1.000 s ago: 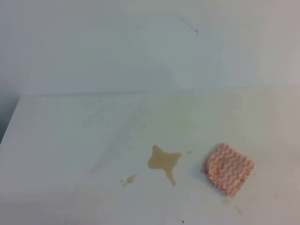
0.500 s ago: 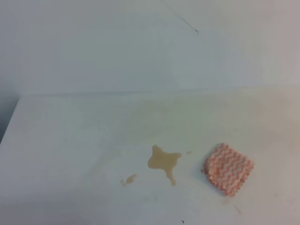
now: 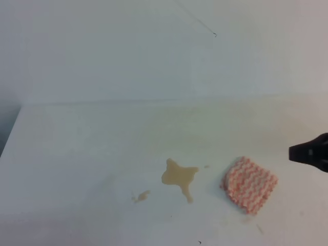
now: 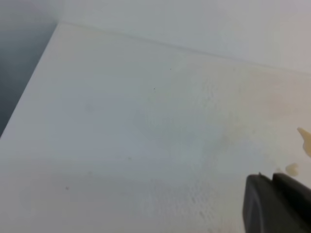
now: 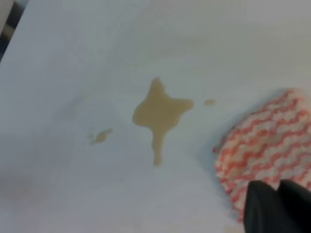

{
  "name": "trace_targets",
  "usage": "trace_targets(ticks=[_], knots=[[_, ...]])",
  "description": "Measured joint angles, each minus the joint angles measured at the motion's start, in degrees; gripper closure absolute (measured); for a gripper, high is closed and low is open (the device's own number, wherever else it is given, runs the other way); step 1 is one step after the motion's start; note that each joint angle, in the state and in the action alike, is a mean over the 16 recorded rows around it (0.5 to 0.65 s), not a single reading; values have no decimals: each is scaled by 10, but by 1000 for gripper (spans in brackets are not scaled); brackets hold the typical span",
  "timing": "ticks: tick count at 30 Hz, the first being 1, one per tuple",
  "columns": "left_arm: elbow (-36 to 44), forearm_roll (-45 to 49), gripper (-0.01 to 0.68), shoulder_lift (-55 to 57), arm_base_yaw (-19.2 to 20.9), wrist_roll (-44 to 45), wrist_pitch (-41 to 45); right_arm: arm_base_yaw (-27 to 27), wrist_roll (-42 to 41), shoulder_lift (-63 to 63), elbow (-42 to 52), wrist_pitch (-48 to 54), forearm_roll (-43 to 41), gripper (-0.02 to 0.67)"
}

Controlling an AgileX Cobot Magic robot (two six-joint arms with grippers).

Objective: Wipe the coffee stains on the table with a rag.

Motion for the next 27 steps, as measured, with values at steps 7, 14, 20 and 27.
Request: trace_targets(ticks=[7,14,20,27], knots=[[0,0,672,0,0,0,0,70,34,105,-82,14,-66,398],[0,0,672,0,0,0,0,143,215,208,-188,51,-266,283],[0,0,672,0,0,0,0,182,347,284,-253,89,-401,268],[0,0,672,0,0,0,0,201,393,353,-285,113,-446,280]])
